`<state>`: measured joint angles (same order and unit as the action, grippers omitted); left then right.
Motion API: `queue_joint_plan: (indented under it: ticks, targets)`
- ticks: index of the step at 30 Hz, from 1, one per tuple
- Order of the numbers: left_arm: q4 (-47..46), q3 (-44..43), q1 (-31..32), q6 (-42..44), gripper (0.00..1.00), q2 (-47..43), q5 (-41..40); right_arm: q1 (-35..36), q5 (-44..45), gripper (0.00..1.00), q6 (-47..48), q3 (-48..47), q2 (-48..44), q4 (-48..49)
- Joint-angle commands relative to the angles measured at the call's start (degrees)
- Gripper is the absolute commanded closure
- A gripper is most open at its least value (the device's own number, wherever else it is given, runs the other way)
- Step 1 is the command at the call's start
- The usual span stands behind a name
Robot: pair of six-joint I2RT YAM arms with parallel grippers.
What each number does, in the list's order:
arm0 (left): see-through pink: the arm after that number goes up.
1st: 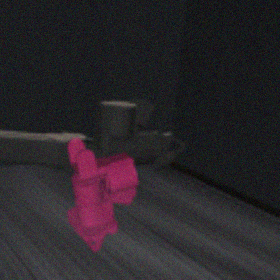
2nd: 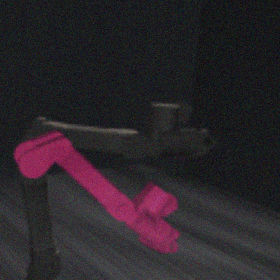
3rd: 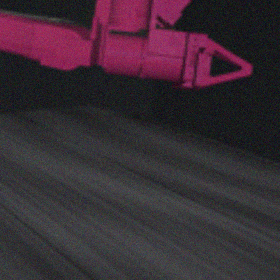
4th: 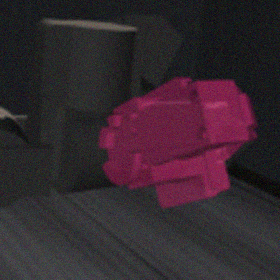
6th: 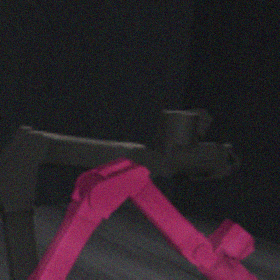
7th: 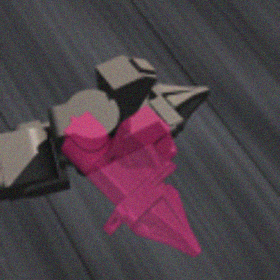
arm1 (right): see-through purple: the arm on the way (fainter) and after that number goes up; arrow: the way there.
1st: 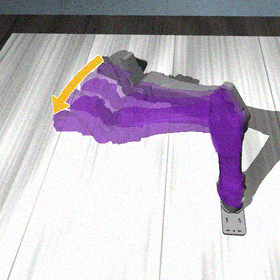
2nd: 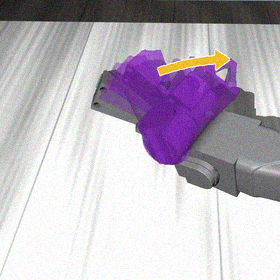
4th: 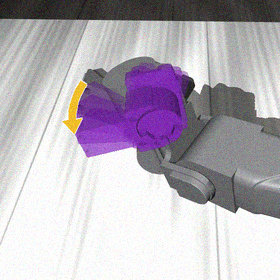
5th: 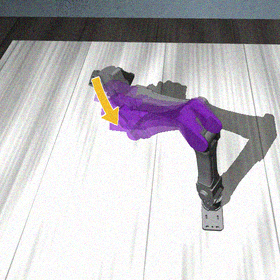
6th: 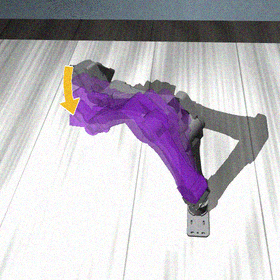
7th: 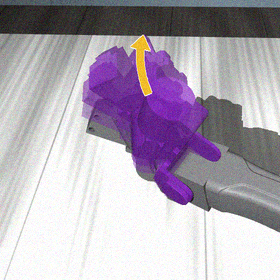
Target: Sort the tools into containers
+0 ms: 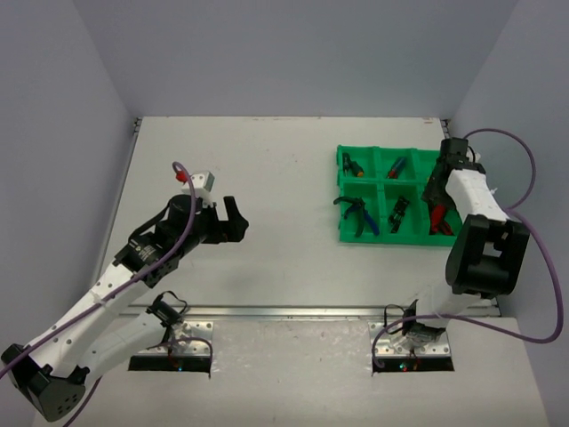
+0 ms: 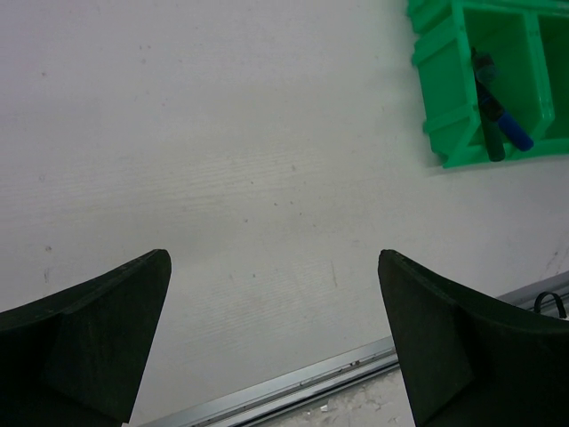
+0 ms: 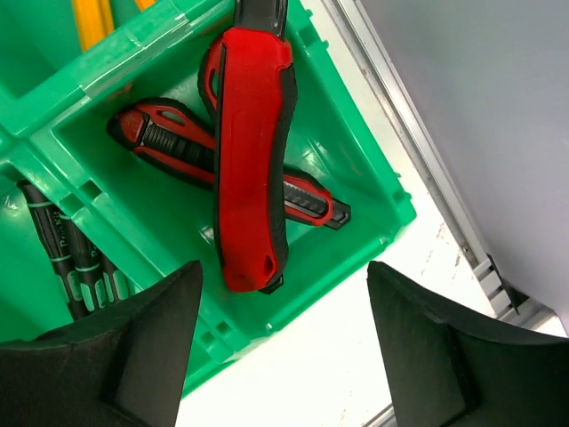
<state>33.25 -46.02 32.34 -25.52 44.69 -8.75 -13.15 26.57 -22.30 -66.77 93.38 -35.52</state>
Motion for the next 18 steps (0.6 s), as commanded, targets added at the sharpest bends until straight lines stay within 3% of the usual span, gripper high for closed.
queue_joint_plan:
  ticks: [1,3,11,18]
  targets:
    - [-1.17,-1.00,-2.74,-0.23,0.00,0.84,-3.72,0.75,-3.82,0.12,-1.66,-3.36,-6.65,-2.99]
    - [-0.83,-1.26,-5.87,-0.49,0.00,1.43,-4.41,3.47,-6.29,0.01,-0.50,-2.26,-10.38,-3.41]
    - [0.76,-2.58,-12.48,-1.56,0.00,3.56,-13.61,20.25,-9.34,0.01,-0.13,2.82,-30.20,-7.72]
    - [-1.33,-0.76,-13.00,-0.69,0.00,2.31,-19.97,20.79,-19.31,0.01,4.81,11.22,-50.82,-5.87]
